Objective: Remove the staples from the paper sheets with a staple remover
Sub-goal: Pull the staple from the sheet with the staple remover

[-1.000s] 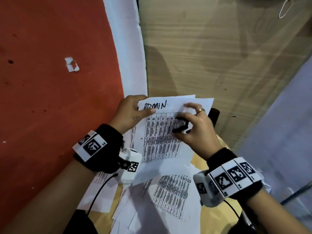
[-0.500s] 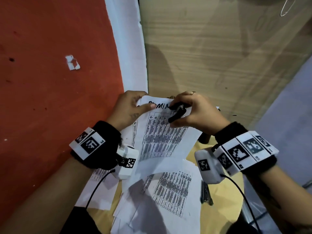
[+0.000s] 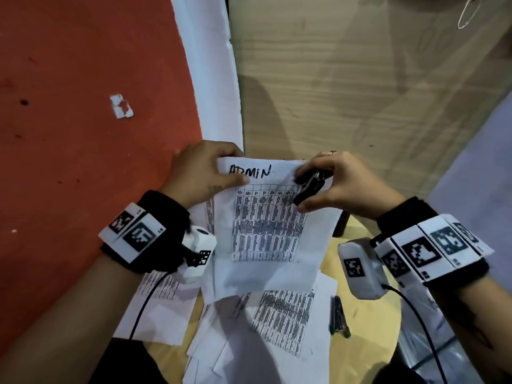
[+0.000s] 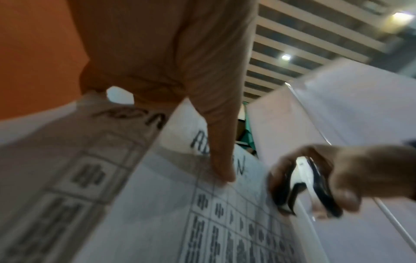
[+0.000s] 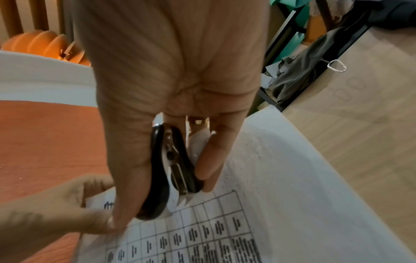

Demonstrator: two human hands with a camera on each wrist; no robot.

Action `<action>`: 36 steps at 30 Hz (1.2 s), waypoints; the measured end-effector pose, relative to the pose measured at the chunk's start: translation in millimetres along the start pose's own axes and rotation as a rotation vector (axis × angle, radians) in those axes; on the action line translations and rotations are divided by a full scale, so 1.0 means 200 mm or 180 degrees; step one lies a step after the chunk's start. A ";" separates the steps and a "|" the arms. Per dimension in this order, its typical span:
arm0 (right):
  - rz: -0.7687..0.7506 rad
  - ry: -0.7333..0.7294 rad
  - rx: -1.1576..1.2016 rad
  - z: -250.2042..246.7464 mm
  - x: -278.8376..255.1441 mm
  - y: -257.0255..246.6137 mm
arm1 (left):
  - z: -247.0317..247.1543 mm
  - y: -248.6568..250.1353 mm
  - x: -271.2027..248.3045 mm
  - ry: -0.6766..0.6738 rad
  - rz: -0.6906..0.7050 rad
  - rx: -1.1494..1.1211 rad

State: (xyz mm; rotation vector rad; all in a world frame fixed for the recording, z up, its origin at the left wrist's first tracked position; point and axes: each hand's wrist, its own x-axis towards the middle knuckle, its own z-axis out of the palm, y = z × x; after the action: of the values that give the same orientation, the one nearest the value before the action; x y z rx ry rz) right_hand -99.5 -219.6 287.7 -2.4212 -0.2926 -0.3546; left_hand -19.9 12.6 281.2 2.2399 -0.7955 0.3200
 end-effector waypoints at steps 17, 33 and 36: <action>-0.0021 0.0005 -0.0106 -0.06 -0.05 -0.07 | 0.06 0.13 0.03 -0.0270 0.0361 0.0224; -0.1581 0.1568 -0.0509 0.16 -0.08 -0.05 | 0.10 0.15 0.03 -0.0098 0.0352 -0.0792; -0.1740 0.1706 -0.0604 0.18 -0.06 -0.04 | 0.10 0.15 0.03 -0.0202 0.0305 -0.0948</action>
State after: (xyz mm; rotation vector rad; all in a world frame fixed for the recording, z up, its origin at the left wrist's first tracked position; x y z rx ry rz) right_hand -107.7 -191.7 261.8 -2.2778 -0.6961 -1.2931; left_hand -35.4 -20.8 286.5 1.9454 -0.9219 0.1633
